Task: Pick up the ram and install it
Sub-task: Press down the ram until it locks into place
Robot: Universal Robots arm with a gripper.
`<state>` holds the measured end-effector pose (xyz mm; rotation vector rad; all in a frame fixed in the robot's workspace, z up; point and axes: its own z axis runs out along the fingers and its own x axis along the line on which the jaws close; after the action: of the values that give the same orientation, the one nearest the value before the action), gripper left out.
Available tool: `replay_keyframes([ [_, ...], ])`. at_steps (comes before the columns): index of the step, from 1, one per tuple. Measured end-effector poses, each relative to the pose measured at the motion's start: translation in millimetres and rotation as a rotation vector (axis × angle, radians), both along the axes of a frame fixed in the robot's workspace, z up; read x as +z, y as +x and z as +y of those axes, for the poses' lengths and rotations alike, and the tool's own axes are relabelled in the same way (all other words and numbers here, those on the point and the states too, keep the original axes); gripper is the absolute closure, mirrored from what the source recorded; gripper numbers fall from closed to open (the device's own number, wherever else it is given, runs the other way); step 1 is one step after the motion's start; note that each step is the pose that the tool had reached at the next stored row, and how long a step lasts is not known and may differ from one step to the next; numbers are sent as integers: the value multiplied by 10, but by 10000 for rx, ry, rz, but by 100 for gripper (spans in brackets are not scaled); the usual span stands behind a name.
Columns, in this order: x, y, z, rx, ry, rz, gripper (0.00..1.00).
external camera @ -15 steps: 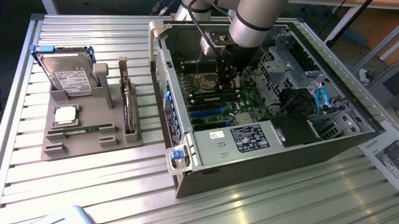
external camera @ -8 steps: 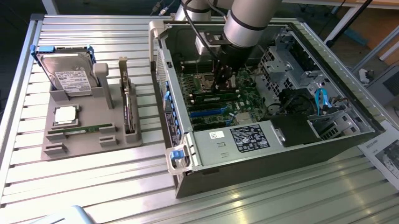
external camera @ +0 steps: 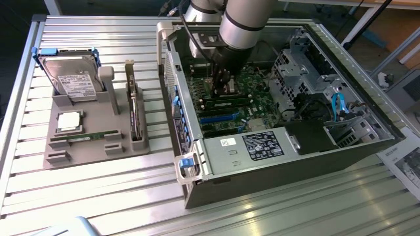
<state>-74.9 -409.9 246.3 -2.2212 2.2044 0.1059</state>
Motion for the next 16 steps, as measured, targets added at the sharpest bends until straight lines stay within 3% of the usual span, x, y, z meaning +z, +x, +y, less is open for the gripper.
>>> replay_keyframes([
  [2,0,-55,1,1,0,0,90],
  [16,0,-123,-11,2,0,0,90],
])
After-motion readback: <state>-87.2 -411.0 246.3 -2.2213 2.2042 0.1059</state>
